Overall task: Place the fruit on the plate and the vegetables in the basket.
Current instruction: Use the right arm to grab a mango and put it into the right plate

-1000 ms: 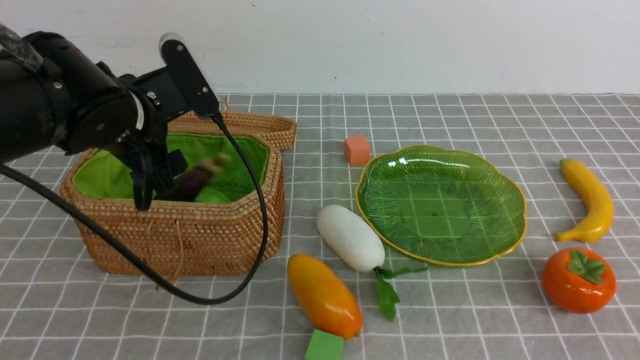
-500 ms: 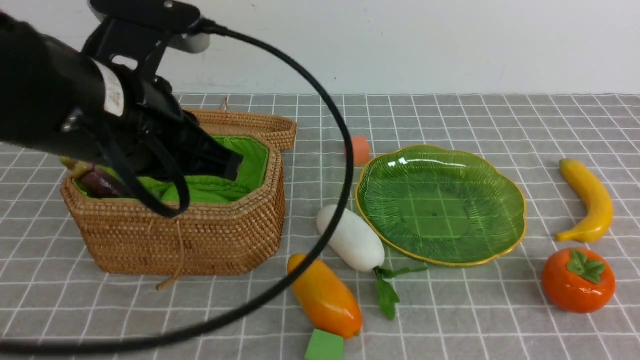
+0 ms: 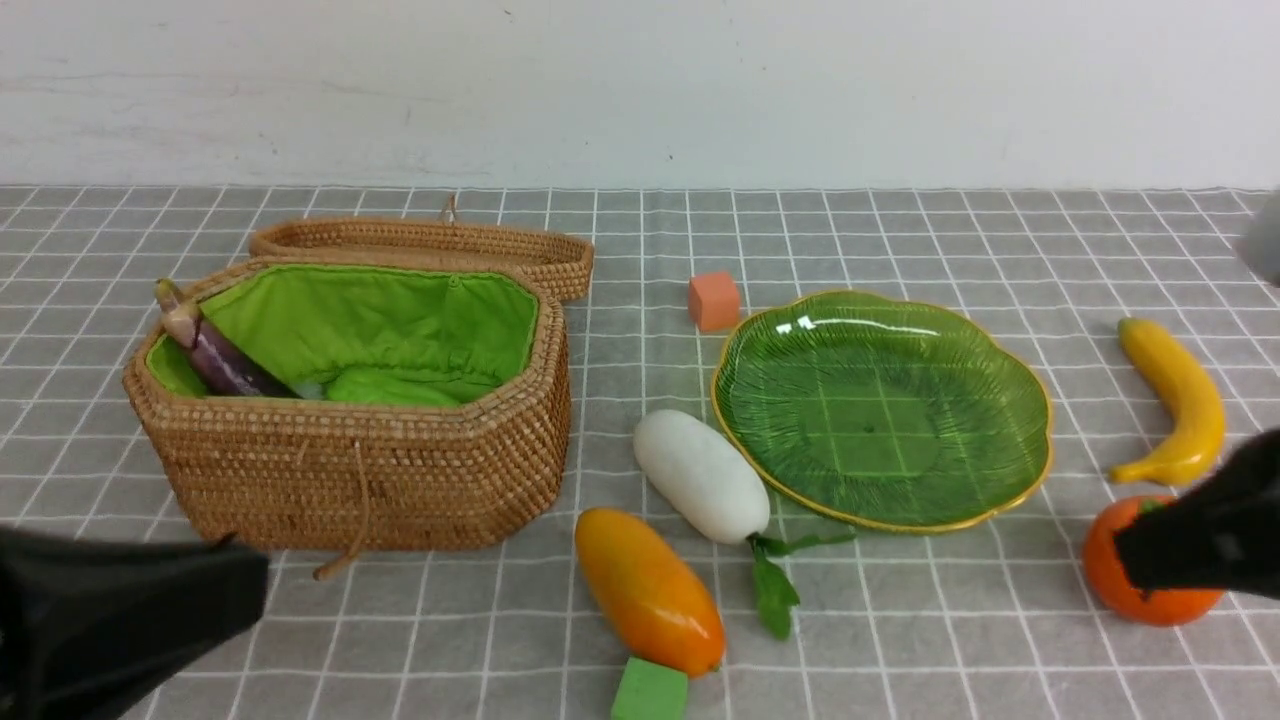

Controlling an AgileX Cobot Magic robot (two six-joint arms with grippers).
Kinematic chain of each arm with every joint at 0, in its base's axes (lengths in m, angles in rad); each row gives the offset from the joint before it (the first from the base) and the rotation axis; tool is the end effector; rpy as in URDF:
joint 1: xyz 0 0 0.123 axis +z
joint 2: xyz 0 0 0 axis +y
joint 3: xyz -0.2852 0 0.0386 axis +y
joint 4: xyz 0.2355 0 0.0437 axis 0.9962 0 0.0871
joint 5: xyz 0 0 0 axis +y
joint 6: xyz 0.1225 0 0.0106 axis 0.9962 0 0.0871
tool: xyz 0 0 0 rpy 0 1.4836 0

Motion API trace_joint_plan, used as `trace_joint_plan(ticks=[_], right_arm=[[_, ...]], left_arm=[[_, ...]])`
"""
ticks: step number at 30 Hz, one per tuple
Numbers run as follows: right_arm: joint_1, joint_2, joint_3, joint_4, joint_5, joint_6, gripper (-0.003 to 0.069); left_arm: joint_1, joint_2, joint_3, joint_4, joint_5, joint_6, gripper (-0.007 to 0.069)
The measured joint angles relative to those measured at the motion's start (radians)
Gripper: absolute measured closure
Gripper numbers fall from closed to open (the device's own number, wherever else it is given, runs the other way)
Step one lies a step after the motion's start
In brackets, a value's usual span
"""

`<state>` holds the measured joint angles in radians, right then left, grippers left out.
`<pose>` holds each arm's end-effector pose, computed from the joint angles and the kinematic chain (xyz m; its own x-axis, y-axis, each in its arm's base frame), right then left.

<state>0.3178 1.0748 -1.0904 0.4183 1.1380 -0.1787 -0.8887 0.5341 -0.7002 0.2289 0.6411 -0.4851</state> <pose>0.1708 0.1039 0.3434 -0.8020 -0.2583 -0.5386 -0.4753 0.8222 0.3133 0.0839 -0.0768 0.3387 -0.4247 0.0578 -0.9035 0.5902 0.7744 -0.2279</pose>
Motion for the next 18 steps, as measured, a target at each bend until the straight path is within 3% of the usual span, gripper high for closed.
trace_joint_plan(ticks=[4, 6, 11, 15, 18], right_arm=[[0.157, 0.219, -0.134, -0.041, -0.032, 0.046, 0.0567], [0.271, 0.37, -0.251, -0.119, -0.042, 0.088, 0.0558], [0.415, 0.613, -0.428, -0.269, -0.023, 0.164, 0.0502], [0.482, 0.827, -0.577, -0.348, 0.011, 0.216, 0.0358], [0.489, 0.954, -0.677, -0.362, 0.035, 0.222, 0.0197]], left_arm=[[-0.004, -0.171, 0.102, -0.005, -0.052, -0.009, 0.0638], [-0.004, -0.24, 0.135, -0.005, -0.068, -0.009, 0.0638], [-0.004, -0.281, 0.144, 0.003, -0.077, -0.009, 0.0638], [-0.004, -0.281, 0.147, 0.012, -0.099, -0.009, 0.0638], [-0.004, -0.281, 0.147, 0.014, -0.136, -0.009, 0.0638]])
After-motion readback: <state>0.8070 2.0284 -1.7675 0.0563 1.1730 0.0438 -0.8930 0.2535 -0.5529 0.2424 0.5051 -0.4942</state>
